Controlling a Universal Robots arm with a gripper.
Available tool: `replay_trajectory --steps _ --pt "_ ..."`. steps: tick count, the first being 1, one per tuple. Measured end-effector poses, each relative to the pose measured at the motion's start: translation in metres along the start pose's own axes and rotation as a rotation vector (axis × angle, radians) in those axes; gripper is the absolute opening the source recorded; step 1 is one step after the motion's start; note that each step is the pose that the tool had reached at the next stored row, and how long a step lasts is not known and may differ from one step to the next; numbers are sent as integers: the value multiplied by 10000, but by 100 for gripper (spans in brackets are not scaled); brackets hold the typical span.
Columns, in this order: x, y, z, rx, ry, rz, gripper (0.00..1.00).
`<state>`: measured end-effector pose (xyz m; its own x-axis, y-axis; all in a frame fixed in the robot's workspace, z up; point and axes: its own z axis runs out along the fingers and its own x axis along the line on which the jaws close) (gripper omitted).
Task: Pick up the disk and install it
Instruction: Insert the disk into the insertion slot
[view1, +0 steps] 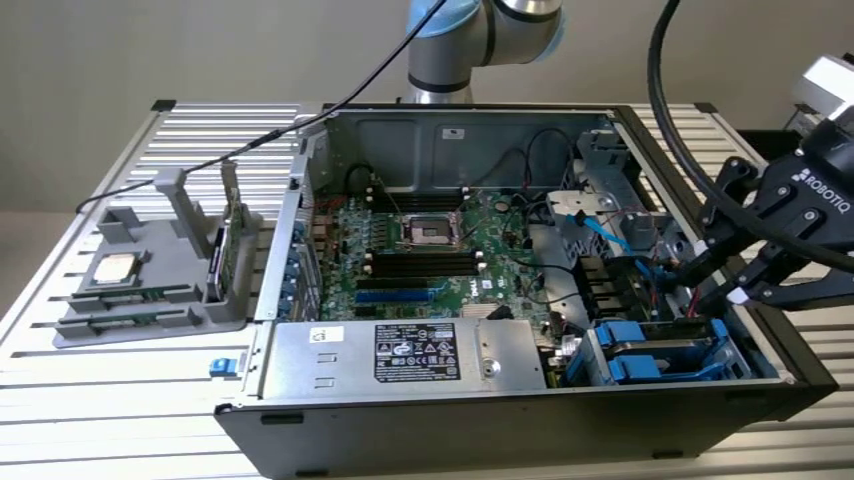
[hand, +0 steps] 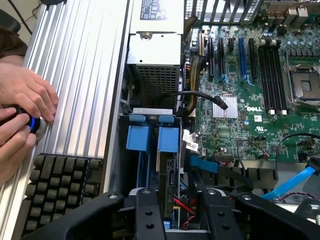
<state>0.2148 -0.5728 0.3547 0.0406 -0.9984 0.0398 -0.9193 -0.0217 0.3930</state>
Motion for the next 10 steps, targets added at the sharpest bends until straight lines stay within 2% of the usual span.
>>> replay_trajectory --steps 3,4,5,6,10 --pt "2 12 -28 8 -62 -27 37" --pt "2 15 -33 19 -88 -37 37" --pt "2 16 -34 55 -107 -42 37" --pt "1 16 -35 131 -114 -48 37" --pt "1 21 -32 652 -133 -70 37"
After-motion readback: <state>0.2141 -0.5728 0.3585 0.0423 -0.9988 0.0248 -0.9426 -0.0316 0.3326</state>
